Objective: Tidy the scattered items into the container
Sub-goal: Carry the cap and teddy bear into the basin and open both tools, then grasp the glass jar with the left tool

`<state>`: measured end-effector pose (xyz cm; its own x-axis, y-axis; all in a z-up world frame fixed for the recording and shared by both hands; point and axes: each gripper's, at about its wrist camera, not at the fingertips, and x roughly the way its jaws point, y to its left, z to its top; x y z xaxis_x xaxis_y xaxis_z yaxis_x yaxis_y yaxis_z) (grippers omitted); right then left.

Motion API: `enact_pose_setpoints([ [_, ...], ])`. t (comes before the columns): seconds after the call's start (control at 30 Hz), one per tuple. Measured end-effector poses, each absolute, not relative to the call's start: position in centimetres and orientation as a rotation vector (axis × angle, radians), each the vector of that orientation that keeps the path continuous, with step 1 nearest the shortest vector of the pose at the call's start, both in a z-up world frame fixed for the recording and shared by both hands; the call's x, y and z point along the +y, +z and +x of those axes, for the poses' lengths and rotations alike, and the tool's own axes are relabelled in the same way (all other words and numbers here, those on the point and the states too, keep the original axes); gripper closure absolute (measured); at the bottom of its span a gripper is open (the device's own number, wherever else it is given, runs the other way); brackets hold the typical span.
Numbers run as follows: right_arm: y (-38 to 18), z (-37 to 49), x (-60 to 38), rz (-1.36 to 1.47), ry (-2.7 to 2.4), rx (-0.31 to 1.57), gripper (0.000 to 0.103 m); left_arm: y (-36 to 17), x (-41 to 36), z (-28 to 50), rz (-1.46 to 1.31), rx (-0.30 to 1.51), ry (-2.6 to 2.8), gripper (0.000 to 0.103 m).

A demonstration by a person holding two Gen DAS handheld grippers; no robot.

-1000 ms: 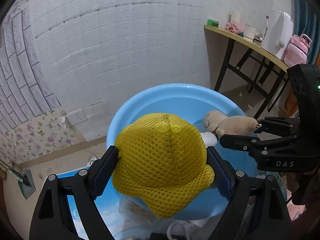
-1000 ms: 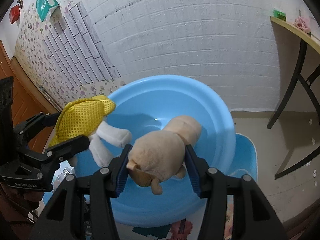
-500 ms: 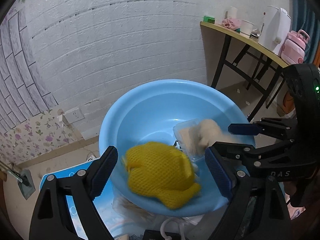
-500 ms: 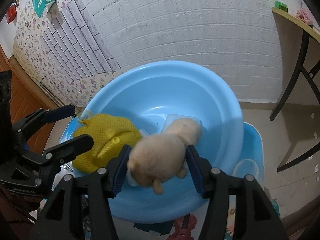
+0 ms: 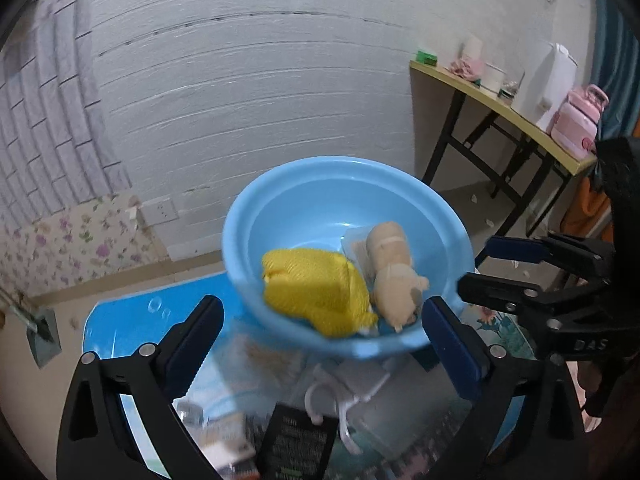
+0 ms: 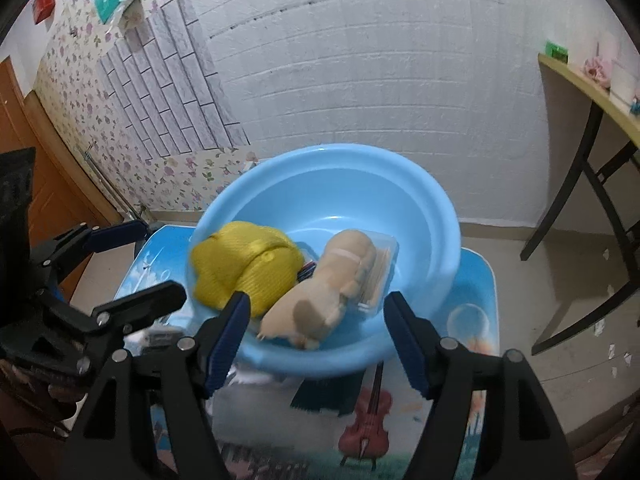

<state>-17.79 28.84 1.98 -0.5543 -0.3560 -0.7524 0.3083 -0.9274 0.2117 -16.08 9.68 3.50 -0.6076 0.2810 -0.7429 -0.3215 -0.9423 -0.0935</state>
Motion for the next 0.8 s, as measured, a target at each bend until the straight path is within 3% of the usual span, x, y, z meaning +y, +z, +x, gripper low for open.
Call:
enact_pose_setpoints([
  [0.5, 4.4, -9.8, 27.2, 1.195, -2.51, -0.027, 0.033, 3.9, 3.3, -8.9, -1.194, -0.171, 2.653, 0.003],
  [0.8, 4.6, -5.9, 26.3, 1.185, -2.519, -0.035, 0.033, 3.8, 1.6, -5.0, -1.165, -0.156, 2.733, 0.003],
])
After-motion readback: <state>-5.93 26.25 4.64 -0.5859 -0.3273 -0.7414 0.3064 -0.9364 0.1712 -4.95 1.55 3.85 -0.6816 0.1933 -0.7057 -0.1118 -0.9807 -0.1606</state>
